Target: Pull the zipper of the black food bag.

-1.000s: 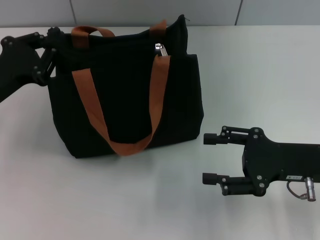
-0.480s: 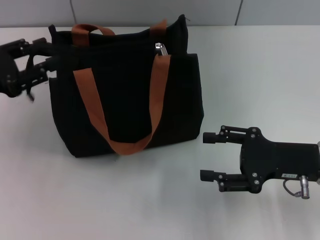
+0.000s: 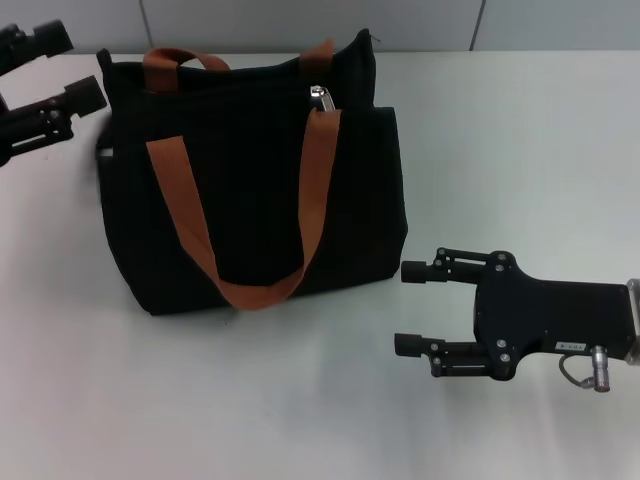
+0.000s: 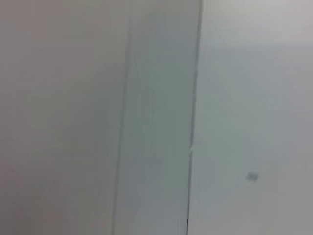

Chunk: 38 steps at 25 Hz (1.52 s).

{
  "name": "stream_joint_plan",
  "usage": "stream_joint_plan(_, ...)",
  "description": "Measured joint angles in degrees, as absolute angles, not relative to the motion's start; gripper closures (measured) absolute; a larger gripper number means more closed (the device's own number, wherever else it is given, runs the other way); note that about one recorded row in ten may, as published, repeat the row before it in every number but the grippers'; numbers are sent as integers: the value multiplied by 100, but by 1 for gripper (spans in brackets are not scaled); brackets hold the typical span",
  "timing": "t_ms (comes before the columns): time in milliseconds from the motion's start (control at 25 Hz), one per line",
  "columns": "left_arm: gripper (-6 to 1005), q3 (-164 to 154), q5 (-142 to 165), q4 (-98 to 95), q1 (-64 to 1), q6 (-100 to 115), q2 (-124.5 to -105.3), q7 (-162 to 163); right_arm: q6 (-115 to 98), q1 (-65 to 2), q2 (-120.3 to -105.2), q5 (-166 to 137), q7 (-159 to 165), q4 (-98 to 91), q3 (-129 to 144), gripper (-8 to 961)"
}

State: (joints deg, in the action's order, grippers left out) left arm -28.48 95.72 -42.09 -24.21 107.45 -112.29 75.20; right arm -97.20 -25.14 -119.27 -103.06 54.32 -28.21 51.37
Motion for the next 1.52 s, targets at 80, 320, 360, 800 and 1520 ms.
stream_joint_plan(80,176,-2848,9512,-4196,-2413,10800,-11260,7448,-9717,-2526,-11927,-10296,5434,-2818,5133,202)
stream_joint_plan(320,177,-3548,9567,-4010,-2392,11199,-11498,6729,-9716,-2569,-11927,-10303,5442,-2774,5143,202)
stream_joint_plan(360,177,-3775,9622,-3914,-2391,11205,-11500,6614,-9716,-2576,-11927,-10311,5442,-2752,5146,202)
stream_joint_plan(800,177,-4451,10719,-3084,-2376,10969,-11625,5725,-9810,-2575,-11919,-10601,5421,-2700,5150,206)
stream_joint_plan(1520,177,-4427,11211,-2892,-2215,10476,-11686,5377,-9826,-2584,-11927,-10604,5394,-2663,5212,208)
